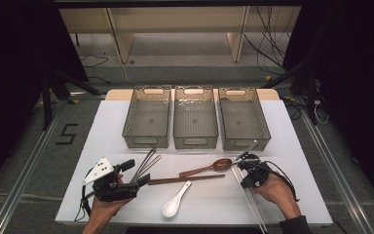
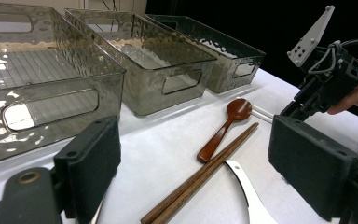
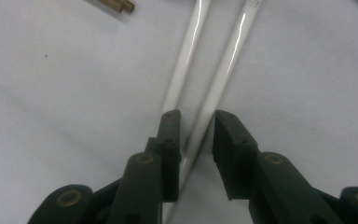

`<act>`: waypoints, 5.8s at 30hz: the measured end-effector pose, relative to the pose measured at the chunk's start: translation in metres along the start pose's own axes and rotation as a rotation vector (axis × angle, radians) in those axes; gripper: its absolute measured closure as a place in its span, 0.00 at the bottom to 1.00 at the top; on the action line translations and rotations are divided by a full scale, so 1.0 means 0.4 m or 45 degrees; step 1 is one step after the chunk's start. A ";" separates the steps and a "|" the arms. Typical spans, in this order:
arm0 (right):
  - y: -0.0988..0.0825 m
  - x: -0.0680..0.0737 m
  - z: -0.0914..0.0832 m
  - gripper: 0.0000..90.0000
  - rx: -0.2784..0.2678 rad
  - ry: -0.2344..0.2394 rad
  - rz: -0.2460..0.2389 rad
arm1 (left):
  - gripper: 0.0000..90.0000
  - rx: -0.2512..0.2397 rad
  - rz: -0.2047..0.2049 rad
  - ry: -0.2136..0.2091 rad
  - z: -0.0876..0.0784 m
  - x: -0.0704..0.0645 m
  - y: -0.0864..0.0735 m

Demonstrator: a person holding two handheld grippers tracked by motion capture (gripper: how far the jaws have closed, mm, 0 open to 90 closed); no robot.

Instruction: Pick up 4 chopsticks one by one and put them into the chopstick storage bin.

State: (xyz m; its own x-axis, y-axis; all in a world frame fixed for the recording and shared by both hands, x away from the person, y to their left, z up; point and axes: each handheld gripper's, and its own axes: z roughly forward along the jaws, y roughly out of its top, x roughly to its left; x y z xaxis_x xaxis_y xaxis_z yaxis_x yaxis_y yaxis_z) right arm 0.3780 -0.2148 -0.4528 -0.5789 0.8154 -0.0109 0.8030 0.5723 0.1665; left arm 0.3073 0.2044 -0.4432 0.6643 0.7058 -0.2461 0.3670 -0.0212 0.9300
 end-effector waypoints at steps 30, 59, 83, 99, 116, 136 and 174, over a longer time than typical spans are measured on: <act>0.008 -0.022 0.002 0.94 0.052 0.006 0.066 | 0.18 -0.003 0.004 -0.003 0.001 -0.002 0.002; 0.003 0.025 -0.165 0.94 -0.299 0.060 -0.052 | 0.18 0.015 -0.054 -0.001 0.006 0.002 0.003; 0.150 0.165 -0.222 0.94 -0.680 0.326 -0.089 | 0.21 0.138 -0.300 -0.154 0.103 -0.076 0.016; 0.176 0.217 -0.212 0.94 -0.756 0.421 -0.083 | 0.26 0.192 -0.376 -0.212 0.188 -0.136 0.033; 0.184 0.227 -0.211 0.94 -0.815 0.449 -0.064 | 0.39 0.202 -0.410 -0.220 0.236 -0.157 0.040; 0.186 0.235 -0.211 0.94 -0.835 0.463 -0.068 | 0.79 0.172 -0.442 -0.315 0.257 -0.158 0.050; -0.011 0.079 -0.201 0.34 -0.754 0.276 0.064 | 0.94 0.229 -0.450 -0.076 0.172 0.071 0.224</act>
State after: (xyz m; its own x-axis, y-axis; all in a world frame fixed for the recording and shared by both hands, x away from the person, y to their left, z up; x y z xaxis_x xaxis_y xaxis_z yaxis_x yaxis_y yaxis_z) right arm 0.3446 -0.1986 -0.3748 -0.6077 0.7684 0.2008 0.6512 0.3374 0.6798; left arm 0.4039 0.1740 -0.3857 0.5114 0.6496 -0.5625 0.6844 0.0879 0.7238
